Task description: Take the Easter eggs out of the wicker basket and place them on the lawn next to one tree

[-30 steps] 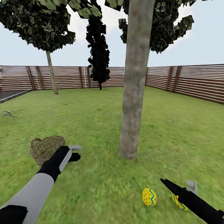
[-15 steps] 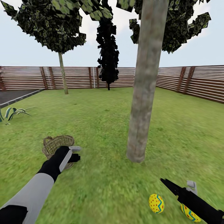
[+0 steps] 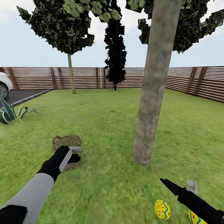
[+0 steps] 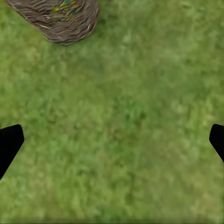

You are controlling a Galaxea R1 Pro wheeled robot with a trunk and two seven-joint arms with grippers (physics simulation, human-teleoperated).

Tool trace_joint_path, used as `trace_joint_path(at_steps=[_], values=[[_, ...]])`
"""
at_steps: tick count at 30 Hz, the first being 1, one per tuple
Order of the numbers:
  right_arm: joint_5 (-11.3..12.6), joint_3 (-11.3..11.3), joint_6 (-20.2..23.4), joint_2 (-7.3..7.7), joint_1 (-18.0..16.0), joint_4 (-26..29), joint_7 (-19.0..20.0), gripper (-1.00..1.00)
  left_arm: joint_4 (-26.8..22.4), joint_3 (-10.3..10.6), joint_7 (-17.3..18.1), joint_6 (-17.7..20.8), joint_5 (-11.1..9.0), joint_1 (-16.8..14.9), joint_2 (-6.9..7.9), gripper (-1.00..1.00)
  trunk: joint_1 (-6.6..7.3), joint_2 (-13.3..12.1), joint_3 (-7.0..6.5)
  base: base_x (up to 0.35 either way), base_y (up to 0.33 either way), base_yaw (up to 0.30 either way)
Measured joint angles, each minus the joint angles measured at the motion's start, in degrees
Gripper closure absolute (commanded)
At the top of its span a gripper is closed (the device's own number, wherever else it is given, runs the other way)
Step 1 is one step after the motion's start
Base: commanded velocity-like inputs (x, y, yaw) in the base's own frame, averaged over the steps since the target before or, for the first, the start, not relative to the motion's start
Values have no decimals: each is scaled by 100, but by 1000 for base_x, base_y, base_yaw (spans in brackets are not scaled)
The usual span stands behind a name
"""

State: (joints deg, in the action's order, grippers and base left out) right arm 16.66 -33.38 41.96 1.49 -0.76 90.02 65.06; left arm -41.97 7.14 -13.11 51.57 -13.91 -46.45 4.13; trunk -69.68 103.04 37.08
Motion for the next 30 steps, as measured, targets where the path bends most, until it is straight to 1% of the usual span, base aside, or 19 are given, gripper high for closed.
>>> trace_joint_path(at_steps=[19,30], values=[[5,2,-5,0,0,-2,0,-100,0,2,0,11,0,0,0,-100,417,-762,-341,0,0,107],[37,2,-6,-5,6,3,1,-100,2,-7,0,67,0,-1,0,-100,659,-1203,-539,0,0,22]])
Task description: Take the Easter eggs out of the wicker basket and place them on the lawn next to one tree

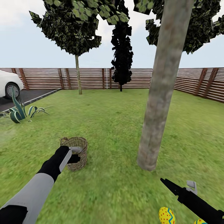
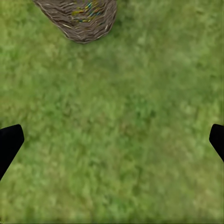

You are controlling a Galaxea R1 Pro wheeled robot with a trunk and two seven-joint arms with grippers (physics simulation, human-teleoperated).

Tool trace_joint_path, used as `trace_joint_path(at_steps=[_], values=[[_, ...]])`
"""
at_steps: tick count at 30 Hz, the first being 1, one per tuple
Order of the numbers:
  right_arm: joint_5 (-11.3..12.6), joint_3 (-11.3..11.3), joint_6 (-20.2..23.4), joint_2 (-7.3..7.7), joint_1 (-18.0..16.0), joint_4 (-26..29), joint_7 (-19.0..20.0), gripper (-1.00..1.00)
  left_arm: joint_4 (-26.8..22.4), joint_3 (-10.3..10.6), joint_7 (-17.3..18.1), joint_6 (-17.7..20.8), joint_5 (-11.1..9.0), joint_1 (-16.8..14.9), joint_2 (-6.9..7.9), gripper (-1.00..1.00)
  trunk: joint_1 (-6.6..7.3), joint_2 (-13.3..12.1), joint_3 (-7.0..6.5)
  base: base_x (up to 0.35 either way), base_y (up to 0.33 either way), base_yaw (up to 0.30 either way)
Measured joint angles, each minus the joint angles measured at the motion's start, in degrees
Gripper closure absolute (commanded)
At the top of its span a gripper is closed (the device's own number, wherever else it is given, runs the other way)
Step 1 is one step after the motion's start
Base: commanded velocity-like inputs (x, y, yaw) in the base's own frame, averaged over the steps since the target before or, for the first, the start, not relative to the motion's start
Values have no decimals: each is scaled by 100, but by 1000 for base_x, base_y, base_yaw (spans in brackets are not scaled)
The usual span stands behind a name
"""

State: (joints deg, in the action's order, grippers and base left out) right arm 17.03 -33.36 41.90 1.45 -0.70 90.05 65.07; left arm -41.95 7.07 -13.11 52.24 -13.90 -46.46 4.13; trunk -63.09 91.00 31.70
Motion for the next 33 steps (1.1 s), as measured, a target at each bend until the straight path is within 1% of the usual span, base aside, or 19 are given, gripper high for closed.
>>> trace_joint_path(at_steps=[8,13,19,33], values=[[15,0,0,-3,3,2,0,-100,0,-7,0,9,-6,0,0,-100,176,-321,-144,0,0,4],[9,0,0,-4,3,3,-1,-100,-6,-14,2,15,-7,1,1,-100,286,-522,-234,0,0,95],[-5,1,0,-4,1,3,0,-100,-5,-10,2,16,-7,1,2,-100,418,-762,-347,0,0,225],[-31,1,0,-4,2,3,-1,-100,-3,-9,2,14,-4,2,2,-100,725,-1324,-635,0,0,272]])
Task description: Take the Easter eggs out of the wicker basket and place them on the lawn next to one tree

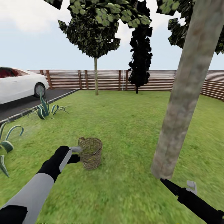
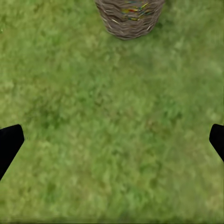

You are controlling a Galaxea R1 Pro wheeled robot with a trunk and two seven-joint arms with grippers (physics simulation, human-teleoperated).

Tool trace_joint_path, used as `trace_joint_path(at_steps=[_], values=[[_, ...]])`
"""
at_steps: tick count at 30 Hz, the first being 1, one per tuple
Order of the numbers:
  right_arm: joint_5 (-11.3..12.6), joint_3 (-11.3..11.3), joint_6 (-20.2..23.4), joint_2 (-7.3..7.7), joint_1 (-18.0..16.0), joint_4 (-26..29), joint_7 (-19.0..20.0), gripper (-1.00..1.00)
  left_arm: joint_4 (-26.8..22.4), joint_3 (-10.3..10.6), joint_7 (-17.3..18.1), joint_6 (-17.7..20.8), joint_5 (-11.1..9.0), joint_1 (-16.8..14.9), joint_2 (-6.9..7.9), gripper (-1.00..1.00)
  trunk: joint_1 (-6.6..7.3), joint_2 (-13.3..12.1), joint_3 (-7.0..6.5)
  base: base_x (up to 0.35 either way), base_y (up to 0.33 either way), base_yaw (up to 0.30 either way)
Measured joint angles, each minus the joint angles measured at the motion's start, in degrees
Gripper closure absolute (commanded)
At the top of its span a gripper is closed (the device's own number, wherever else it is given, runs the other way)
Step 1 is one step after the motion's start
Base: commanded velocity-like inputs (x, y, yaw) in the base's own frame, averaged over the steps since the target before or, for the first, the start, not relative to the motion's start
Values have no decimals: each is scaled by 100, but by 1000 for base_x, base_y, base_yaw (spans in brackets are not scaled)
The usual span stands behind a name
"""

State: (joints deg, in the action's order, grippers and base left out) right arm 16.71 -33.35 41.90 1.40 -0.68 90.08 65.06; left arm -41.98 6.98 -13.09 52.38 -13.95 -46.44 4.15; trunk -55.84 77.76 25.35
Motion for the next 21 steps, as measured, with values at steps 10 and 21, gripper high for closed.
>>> trace_joint_path(at_steps=[10,21], values=[[-6,0,0,-8,0,0,0,-100,0,6,2,-1,-3,0,0,-100,220,-401,-207,0,0,276],[-15,2,0,-9,0,0,0,-100,0,-9,5,-1,-4,0,0,-100,461,-843,-435,0,0,277]])
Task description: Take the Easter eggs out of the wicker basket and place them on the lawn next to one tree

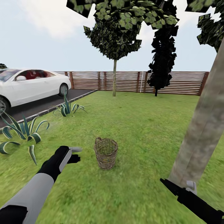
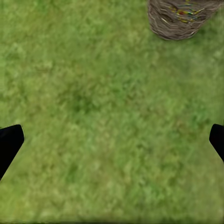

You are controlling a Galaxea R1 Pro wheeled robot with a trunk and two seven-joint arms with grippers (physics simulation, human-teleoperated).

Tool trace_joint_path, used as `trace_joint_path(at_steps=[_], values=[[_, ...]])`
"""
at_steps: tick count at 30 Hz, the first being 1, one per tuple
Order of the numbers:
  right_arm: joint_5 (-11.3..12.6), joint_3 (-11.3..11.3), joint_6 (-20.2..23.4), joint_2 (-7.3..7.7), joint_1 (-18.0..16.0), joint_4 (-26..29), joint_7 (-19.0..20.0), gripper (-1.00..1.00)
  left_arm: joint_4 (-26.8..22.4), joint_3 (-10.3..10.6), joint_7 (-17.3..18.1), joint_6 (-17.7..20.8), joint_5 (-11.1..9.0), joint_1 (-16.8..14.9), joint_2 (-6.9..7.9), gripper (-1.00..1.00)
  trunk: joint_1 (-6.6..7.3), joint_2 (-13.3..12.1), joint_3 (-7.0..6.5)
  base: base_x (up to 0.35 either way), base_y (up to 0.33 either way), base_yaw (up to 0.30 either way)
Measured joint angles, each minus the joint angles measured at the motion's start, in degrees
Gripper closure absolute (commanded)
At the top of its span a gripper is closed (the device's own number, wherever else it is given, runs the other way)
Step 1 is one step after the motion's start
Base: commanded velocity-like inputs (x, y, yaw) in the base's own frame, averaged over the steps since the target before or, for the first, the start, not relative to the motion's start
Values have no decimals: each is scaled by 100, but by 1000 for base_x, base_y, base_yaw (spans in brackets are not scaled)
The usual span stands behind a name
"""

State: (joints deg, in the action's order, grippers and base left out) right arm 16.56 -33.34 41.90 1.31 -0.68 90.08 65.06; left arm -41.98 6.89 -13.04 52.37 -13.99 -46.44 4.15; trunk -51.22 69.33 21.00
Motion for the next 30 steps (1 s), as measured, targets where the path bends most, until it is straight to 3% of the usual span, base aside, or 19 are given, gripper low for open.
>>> trace_joint_path(at_steps=[24,30], values=[[0,7,0,-6,1,0,0,-100,0,-26,3,10,0,0,0,-100,527,-963,-497,-1,0,278],[0,11,0,-9,0,0,0,-100,-1,-33,2,30,0,0,0,-100,657,-1204,-621,-134,0,278]])
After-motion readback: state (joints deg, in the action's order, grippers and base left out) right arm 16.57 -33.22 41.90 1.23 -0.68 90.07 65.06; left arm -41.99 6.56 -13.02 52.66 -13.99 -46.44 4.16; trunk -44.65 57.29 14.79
